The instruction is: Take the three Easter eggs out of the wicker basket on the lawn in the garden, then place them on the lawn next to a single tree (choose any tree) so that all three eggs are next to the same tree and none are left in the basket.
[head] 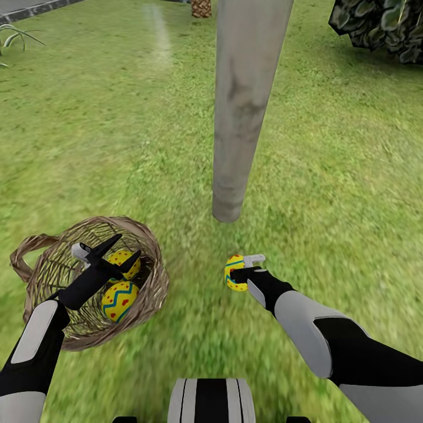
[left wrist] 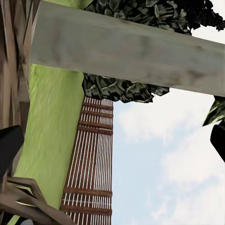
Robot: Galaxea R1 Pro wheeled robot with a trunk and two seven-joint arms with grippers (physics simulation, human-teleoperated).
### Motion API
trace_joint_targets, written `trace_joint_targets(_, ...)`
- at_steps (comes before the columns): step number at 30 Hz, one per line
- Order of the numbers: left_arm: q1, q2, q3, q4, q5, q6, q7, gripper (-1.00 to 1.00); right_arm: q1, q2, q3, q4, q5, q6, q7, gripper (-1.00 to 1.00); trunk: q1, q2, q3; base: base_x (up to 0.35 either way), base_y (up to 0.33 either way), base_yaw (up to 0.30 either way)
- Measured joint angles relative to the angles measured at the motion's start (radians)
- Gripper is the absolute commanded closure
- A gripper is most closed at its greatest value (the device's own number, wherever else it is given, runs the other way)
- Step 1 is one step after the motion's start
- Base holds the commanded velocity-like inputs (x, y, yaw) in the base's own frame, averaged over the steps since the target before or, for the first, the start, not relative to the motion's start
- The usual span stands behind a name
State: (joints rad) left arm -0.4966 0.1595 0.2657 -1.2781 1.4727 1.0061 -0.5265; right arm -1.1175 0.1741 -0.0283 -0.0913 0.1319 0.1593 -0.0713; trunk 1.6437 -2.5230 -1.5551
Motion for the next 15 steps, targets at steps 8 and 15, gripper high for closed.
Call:
trace_joint_targets(8, 0.000, 0.000, 0.000, 0.001, 0.000, 0.000, 0.000, -1.00, 0.000, 0.000, 0.001, -0.010, -0.006, 0.006, -0.002, -1.00, 0.000, 0.000, 0.000, 0.000, 0.000, 0.000)
trace_joint_targets(15, 0.000, 0.000, 0.000, 0.000, 0.000, 0.000, 0.000, -1.00, 0.000, 0.000, 0.006, -0.010, -0.001, 0.009, -0.005, -1.00, 0.000, 0.000, 0.000, 0.000, 0.000, 0.000)
